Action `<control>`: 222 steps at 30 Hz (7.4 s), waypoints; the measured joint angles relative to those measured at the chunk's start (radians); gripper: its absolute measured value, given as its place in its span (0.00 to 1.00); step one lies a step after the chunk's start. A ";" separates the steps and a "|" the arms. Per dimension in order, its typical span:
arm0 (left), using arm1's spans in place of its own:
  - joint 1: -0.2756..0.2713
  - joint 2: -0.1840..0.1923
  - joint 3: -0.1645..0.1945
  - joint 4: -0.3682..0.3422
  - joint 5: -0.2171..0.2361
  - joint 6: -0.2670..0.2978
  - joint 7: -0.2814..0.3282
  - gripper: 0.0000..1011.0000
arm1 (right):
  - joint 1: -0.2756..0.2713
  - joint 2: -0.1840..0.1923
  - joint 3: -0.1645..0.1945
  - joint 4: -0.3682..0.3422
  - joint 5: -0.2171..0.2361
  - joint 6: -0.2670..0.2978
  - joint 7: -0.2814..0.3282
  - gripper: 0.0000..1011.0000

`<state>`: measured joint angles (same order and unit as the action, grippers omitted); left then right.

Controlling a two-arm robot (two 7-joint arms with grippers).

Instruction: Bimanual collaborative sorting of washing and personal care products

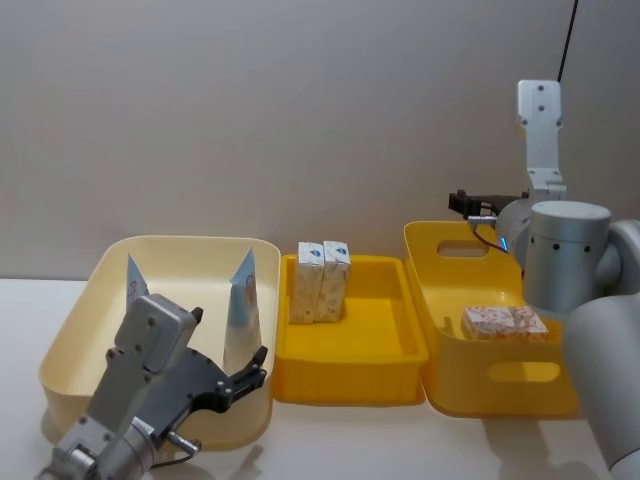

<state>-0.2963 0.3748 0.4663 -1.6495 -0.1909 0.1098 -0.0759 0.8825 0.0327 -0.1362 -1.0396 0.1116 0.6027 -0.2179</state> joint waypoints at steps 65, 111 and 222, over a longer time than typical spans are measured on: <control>-0.270 -0.177 -0.006 0.453 0.028 -0.127 -0.130 0.92 | 0.000 0.000 0.000 0.000 0.000 0.000 0.000 0.99; -0.294 -0.192 -0.006 0.491 0.031 -0.148 -0.150 0.20 | 0.000 0.000 0.000 0.000 0.000 0.000 0.000 0.99; -0.614 -0.293 -0.135 0.711 -0.167 -0.345 -0.410 0.20 | 0.168 0.205 -0.403 0.008 -0.012 -0.131 0.962 0.99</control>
<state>-0.9099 0.0815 0.3310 -0.9381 -0.3578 -0.2354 -0.4860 1.0507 0.2381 -0.5392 -1.0312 0.0995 0.4717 0.7439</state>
